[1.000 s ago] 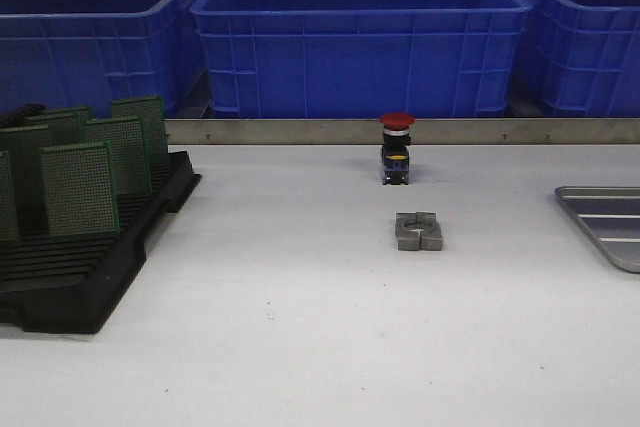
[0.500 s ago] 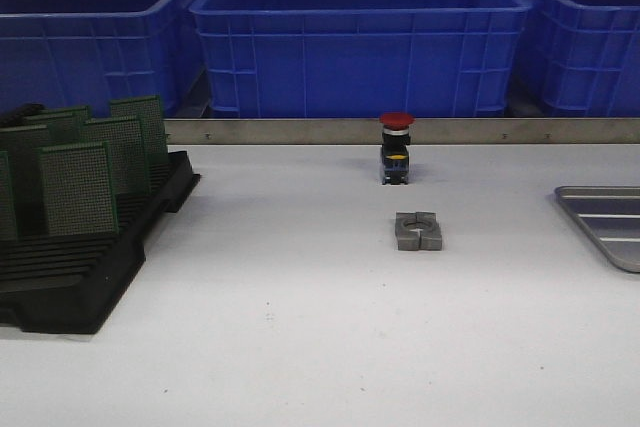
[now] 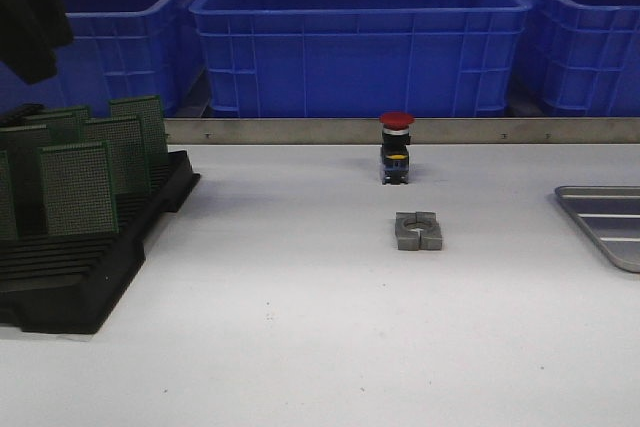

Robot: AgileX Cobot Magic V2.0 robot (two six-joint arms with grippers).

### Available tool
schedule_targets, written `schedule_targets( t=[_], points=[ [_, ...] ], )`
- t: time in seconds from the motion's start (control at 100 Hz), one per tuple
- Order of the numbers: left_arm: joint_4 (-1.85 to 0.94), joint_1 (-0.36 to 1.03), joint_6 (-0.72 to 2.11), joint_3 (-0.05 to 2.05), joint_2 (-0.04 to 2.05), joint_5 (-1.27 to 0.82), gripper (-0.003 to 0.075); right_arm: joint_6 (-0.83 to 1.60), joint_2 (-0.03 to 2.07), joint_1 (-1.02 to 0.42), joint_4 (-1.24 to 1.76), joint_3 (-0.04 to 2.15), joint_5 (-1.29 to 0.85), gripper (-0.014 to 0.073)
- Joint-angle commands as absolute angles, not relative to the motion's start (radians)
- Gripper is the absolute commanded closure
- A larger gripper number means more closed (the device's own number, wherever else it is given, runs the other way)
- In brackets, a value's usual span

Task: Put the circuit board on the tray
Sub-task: 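Lower the left gripper onto a green circuit board in the black rack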

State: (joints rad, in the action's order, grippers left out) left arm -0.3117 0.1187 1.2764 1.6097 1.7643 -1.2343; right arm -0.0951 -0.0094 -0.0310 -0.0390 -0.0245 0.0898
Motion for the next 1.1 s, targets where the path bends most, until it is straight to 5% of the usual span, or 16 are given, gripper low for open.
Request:
schedule_targets(
  t=[0.0, 1.09],
  points=[
    [-0.346, 0.118, 1.368, 1.644, 1.743, -1.243, 0.0155, -0.097, -0.031, -0.028, -0.051, -0.012, 0.174, 0.0662],
    [-0.369, 0.118, 1.405, 1.639, 1.953, -1.275, 0.0183, -0.097, -0.031, -0.028, -0.051, -0.012, 0.174, 0.0662]
  ],
)
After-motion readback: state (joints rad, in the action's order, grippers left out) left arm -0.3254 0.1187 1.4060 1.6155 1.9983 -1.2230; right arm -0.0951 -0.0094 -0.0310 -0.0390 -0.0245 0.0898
